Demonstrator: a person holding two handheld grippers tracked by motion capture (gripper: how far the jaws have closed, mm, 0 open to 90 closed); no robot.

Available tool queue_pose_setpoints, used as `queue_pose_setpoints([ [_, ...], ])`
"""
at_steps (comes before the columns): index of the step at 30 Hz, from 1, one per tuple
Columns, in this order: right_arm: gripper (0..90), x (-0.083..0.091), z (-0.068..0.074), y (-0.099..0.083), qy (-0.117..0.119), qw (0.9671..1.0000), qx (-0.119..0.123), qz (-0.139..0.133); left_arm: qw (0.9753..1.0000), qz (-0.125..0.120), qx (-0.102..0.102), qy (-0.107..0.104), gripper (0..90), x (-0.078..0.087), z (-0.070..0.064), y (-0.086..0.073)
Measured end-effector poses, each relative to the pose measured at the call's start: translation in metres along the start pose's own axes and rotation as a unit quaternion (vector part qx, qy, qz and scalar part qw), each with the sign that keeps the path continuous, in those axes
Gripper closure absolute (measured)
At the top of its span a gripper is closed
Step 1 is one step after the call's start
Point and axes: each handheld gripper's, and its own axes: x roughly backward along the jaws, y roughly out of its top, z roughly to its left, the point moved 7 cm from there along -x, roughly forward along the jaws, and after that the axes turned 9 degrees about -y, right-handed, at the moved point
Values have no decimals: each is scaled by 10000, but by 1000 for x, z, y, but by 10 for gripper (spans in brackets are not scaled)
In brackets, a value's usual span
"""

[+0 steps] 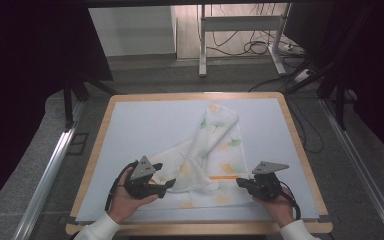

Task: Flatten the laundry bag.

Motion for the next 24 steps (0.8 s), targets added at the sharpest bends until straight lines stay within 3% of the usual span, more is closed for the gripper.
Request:
queue_pose_setpoints([
  [8, 893, -3, 2, -2, 23, 10000, 34, 77, 9999, 10, -103, -86, 291, -6, -10, 5],
  [24, 893, -14, 15, -8, 225, 9987, 262, 374, 9997, 1, -194, -148, 287, -10, -17, 10],
])
